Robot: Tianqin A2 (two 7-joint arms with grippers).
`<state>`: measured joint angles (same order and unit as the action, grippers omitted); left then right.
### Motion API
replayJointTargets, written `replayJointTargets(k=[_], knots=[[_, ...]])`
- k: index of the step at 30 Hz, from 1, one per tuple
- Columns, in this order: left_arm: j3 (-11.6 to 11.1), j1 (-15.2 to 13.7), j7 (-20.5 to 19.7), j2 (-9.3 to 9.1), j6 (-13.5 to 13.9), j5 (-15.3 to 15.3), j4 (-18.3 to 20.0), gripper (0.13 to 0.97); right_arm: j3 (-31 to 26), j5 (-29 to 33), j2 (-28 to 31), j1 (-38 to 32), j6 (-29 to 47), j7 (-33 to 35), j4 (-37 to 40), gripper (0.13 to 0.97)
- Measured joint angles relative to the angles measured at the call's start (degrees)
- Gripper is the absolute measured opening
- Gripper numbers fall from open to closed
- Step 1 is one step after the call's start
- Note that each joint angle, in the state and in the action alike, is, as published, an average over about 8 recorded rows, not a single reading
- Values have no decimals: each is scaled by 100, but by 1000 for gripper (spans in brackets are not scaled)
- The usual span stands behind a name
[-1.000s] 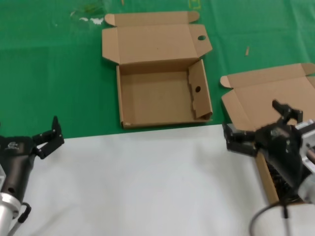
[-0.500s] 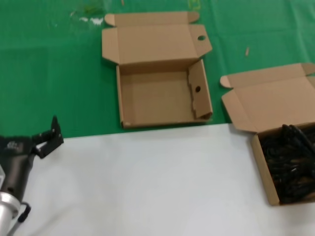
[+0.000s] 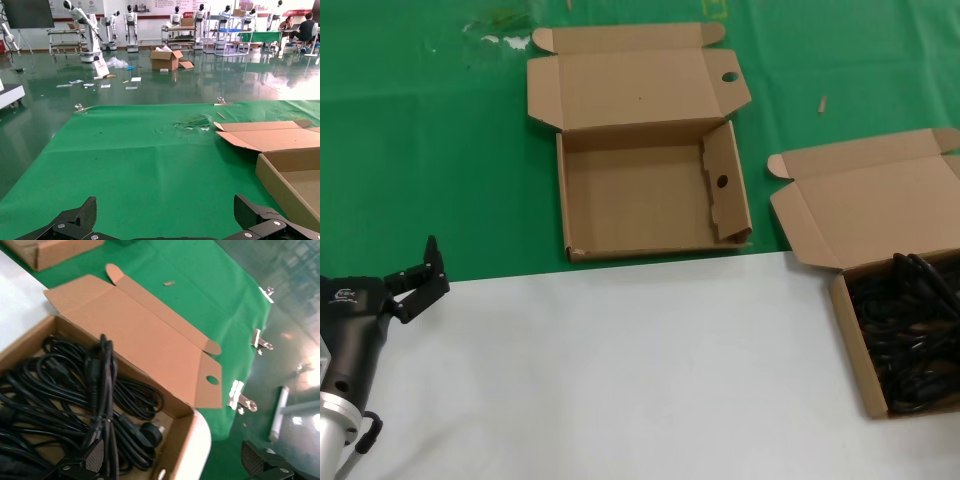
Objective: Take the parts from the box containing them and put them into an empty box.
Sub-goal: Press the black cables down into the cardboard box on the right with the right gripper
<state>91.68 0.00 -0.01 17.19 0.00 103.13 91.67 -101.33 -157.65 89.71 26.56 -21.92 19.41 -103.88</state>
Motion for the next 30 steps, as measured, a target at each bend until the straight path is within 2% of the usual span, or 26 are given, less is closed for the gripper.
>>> replayJointTargets(k=[3,7,9,17,21,25,29,30], knots=[[0,0,0,0,0,0,0,966,-181,-5,-7,-198,170,-13,31,946],[0,0,0,0,0,0,0,966,-771,-7,-125,-826,335,91,57,922],[0,0,0,0,0,0,0,966,-1223,-7,-231,-1305,402,187,95,916],[0,0,0,0,0,0,0,966,-3172,-8,-675,-3350,579,471,464,802],[0,0,0,0,0,0,0,966,-4170,-8,-868,-4383,624,506,693,802],[0,0,-1,0,0,0,0,966,-4973,-8,-1050,-5207,655,522,891,712],[0,0,-1,0,0,-1,0,966,-5413,-8,-1207,-5660,677,560,1033,622],[0,0,-2,0,0,-1,0,966,-5472,-8,-1236,-5721,680,570,1057,622]])
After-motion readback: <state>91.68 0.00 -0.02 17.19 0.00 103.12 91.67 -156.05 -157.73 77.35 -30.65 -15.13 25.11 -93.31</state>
